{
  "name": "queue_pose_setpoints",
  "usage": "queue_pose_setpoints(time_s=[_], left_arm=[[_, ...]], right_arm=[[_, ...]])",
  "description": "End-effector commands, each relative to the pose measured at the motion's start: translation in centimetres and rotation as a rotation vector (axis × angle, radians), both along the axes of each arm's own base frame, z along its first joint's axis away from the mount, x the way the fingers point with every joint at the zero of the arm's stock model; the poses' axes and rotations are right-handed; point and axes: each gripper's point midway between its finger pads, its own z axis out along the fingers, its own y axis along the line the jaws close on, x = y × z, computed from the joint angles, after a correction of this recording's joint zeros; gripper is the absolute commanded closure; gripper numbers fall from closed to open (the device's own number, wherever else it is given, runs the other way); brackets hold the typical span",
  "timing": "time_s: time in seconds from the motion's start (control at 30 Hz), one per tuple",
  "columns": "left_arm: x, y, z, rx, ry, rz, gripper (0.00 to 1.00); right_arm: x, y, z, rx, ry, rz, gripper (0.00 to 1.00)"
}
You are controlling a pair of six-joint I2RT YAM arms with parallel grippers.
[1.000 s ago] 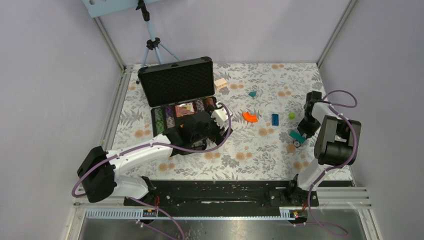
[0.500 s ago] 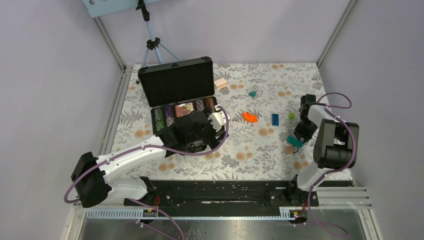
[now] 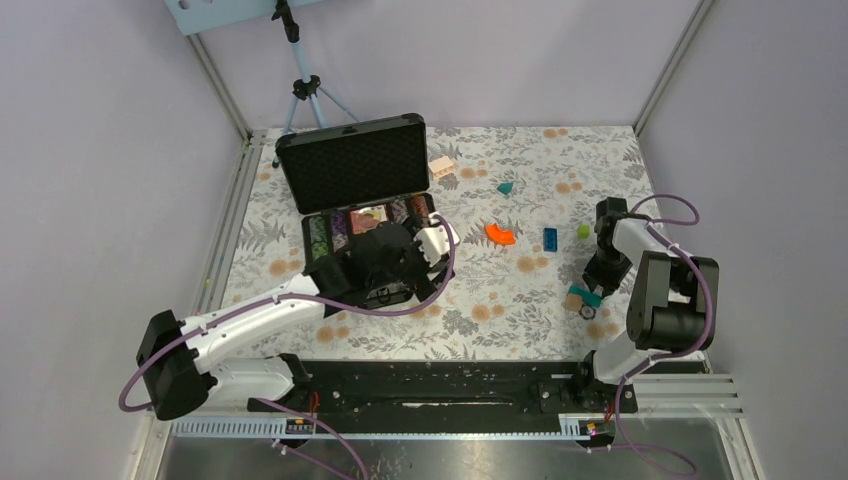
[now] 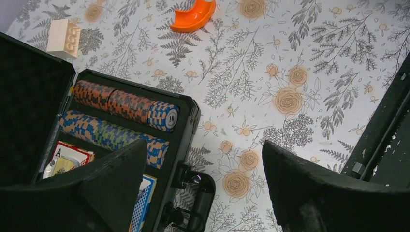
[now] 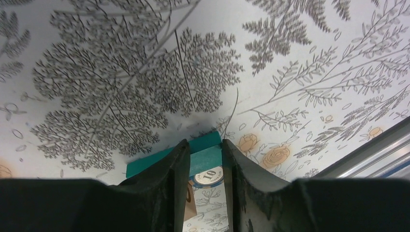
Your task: Pack up texas hold em set
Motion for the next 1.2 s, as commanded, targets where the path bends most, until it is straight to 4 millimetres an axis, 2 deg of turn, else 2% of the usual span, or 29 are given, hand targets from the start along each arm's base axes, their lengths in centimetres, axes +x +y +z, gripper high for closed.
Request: queue_pose_setpoints(time_s=[0.0, 0.37, 0.53, 0.73, 0.93, 1.03, 1.17], left_arm=[[0.0, -0.5, 3.8, -0.078, -0.063, -0.017, 0.12], [-0.2, -0.6, 3.9, -0.085, -0.056, -0.028, 0.12], [-0.3, -0.7, 3.9, -0.084, -0.050, -0.030, 0.12], [-0.3, -0.7, 3.7, -0.079, -0.041, -0.028, 0.12], [-0.2, -0.8, 3.3, -0.074, -0.032, -0.025, 0.12], [0.0, -0.7, 3.2, -0.074, -0.033, -0.010, 0.12], [0.5, -0.7, 3.8, -0.106, -0.045, 0.026, 0.11]], right_arm=[[-1.6, 1.2, 0.5, 0.034, -0.006, -0.024, 0.62], [-2.6, 2.9, -0.7, 0.117, 0.007, -0.063, 0.56], [-3.5, 3.5, -0.7, 0.144, 0.004, -0.072, 0.51], [-4.6, 4.7, -1.1, 0.195, 0.000, -0.081, 0.50], [-4.4, 6.3, -1.1, 0.277, -0.047, -0.102, 0.49], [-3.4, 5.5, -0.1, 0.234, -0.097, -0.107, 0.46], [-1.8, 3.1, 3.4, 0.103, -0.190, -0.125, 0.43]])
